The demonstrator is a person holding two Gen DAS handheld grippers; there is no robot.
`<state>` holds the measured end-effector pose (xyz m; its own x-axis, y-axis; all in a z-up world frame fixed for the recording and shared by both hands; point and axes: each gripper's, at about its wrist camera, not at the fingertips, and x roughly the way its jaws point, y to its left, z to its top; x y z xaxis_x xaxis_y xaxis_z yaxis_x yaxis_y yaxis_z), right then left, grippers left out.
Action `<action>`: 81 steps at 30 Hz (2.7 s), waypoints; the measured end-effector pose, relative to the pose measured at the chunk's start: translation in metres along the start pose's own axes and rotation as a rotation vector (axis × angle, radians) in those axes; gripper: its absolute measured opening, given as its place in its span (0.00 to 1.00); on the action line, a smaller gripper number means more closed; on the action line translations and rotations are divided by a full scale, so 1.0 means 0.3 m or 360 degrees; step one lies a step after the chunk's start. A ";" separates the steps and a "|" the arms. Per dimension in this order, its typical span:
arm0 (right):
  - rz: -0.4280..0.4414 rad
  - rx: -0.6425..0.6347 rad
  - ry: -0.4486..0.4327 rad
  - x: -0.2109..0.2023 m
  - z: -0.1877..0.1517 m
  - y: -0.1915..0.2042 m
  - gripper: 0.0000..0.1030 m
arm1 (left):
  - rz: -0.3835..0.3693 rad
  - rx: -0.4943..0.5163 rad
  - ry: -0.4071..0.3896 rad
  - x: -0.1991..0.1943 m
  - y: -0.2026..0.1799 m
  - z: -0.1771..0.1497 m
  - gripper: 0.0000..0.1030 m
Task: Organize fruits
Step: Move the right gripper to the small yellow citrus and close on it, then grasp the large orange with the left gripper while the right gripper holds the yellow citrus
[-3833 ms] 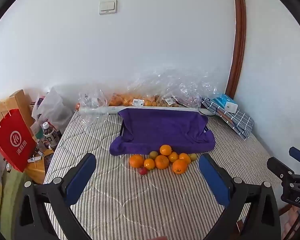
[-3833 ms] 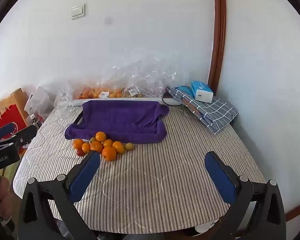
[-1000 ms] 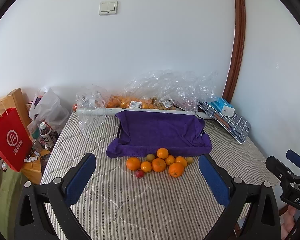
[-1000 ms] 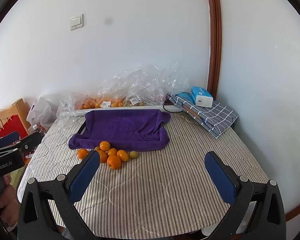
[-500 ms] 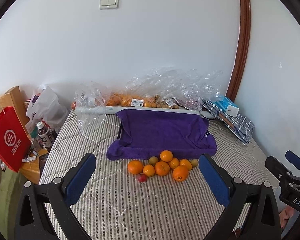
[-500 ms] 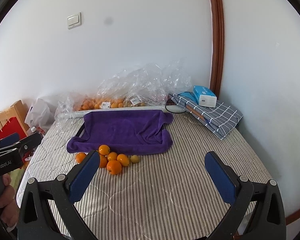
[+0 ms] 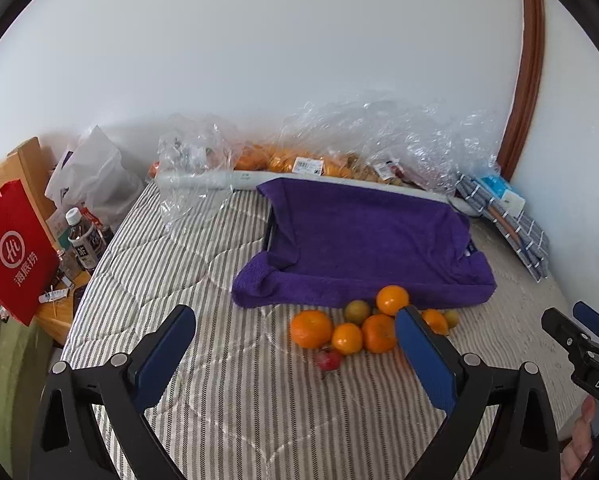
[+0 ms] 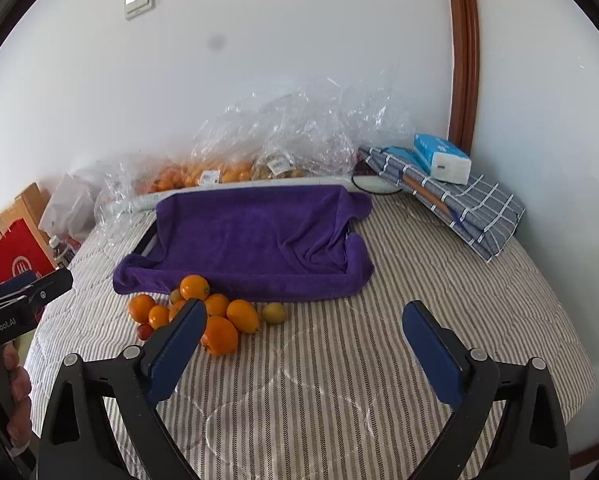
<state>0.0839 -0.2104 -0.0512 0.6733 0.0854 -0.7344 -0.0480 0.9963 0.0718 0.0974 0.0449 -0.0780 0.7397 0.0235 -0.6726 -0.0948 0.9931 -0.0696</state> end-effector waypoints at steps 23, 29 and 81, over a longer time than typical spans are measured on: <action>0.0024 -0.0061 0.0231 0.381 -0.111 0.051 0.44 | -0.0099 -0.0085 0.0236 0.297 0.177 -0.120 0.83; 0.0045 -0.0083 0.0274 0.435 -0.110 0.063 0.35 | -0.0109 -0.0090 0.0257 0.316 0.187 -0.136 0.83; 0.0140 -0.0066 0.0286 0.443 -0.125 -0.019 0.34 | -0.0302 -0.0152 0.0246 0.382 0.099 -0.099 0.47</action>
<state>0.1460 -0.2042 -0.1743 0.5227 0.1691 -0.8356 -0.1334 0.9843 0.1158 0.1596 0.0738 -0.1792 0.6405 -0.1873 -0.7448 -0.0321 0.9624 -0.2697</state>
